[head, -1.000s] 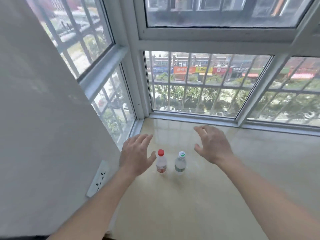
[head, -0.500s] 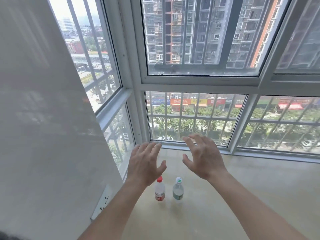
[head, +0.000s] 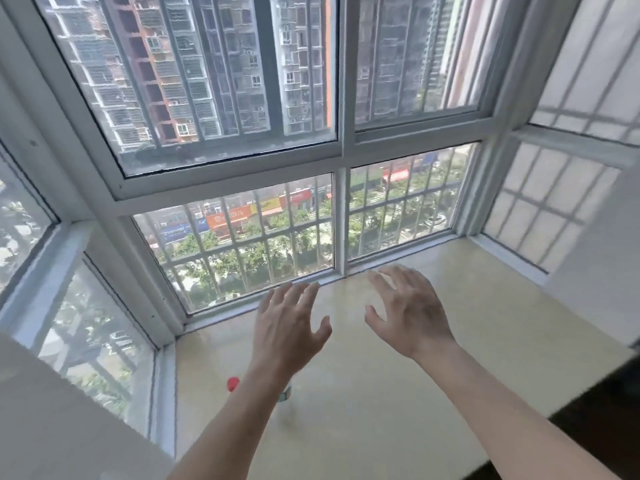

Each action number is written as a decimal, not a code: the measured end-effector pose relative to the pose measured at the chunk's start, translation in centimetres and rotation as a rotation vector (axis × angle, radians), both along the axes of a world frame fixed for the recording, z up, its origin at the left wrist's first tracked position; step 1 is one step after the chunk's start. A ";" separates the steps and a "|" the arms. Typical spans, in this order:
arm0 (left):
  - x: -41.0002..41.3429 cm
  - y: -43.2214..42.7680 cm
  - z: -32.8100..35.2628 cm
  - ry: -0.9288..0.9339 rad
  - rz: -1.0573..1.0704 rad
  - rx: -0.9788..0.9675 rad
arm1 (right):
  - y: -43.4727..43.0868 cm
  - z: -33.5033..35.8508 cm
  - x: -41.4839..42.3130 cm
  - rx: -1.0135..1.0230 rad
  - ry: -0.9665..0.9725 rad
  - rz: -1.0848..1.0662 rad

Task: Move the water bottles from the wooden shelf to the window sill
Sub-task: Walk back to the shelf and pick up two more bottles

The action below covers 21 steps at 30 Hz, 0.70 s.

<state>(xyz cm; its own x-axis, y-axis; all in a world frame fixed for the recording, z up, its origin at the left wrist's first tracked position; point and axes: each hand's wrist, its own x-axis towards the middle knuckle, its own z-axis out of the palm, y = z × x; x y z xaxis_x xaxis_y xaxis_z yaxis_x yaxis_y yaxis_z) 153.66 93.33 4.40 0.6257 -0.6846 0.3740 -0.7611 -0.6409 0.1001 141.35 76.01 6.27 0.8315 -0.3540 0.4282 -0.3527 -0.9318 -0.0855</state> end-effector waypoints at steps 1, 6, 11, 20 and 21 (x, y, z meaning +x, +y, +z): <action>-0.8 -1.0 -0.2 0.012 -0.053 0.002 | -0.3 -0.2 -1.7 -0.001 0.000 -0.055; -6.0 -5.5 -1.0 0.043 -0.320 0.014 | -0.9 -1.4 -11.1 0.016 0.027 -0.332; -11.8 -9.3 -1.0 0.048 -0.548 0.018 | -0.6 -1.9 -20.2 0.020 0.060 -0.570; -22.5 -16.4 -1.6 0.034 -0.856 0.033 | -0.8 -3.8 -32.9 -0.014 -0.022 -0.834; -23.6 -17.2 -1.8 0.032 -0.882 0.037 | -1.2 -4.1 -34.1 -0.006 -0.019 -0.860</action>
<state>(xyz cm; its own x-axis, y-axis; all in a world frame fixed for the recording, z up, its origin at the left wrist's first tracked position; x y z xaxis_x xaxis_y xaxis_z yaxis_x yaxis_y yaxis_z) 130.06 76.16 2.65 -0.1266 -0.9342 0.3336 -0.9771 0.1755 0.1206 107.23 74.84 2.18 0.2678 -0.8554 0.4433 -0.9349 -0.3419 -0.0950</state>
